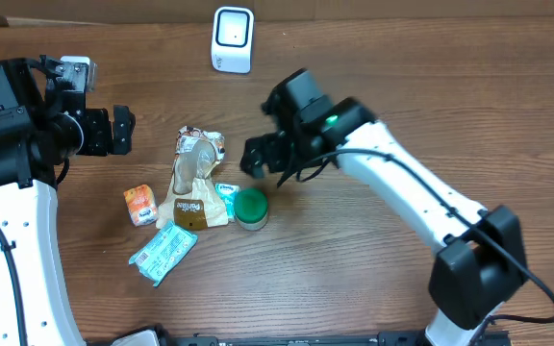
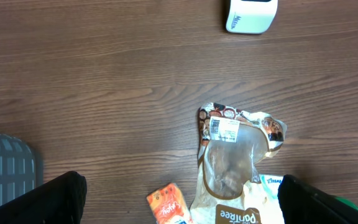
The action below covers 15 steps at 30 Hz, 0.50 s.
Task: Scan the item barcode
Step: 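Reach the right gripper over the green-lidded jar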
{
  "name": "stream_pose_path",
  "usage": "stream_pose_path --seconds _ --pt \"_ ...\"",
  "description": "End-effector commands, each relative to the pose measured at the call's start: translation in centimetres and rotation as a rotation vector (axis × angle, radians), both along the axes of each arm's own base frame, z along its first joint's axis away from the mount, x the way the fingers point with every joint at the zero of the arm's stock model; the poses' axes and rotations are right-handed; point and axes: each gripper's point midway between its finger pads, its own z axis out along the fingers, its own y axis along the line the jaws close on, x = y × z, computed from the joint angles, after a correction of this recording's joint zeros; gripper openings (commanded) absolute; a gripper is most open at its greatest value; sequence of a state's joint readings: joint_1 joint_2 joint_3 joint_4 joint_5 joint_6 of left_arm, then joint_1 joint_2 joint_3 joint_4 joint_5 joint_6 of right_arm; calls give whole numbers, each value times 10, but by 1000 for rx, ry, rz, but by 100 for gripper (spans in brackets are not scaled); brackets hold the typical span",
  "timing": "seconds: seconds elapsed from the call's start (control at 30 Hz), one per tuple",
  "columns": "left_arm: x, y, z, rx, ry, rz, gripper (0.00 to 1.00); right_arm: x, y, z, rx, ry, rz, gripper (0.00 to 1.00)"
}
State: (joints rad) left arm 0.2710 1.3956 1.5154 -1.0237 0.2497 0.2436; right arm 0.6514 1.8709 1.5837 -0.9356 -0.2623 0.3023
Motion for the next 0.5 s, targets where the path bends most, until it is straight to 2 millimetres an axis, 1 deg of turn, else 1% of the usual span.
stream_pose_path --seconds 0.0,0.03,0.07,0.1,0.17,0.27,0.37,0.47 --pt "1 3 1 18 -6 -8 100 5 4 -1 -110 -102 -40 96" --pt "1 3 1 18 -7 -8 100 -1 11 -7 -127 -103 -23 96" --pt "1 3 1 18 -7 -8 100 -3 13 -9 -132 -99 -20 96" --pt "1 3 1 18 -7 -8 100 -8 18 -18 -145 -86 -8 96" --pt "1 3 1 18 -7 -8 100 -14 24 -28 -159 -65 -1 96" --pt "1 3 1 18 -7 -8 100 -25 33 -49 -190 -26 14 96" --pt "1 3 1 18 -6 -8 100 -29 34 -61 -208 6 -7 95" --pt "1 3 1 18 -7 -8 100 -30 29 -68 -235 24 -37 88"
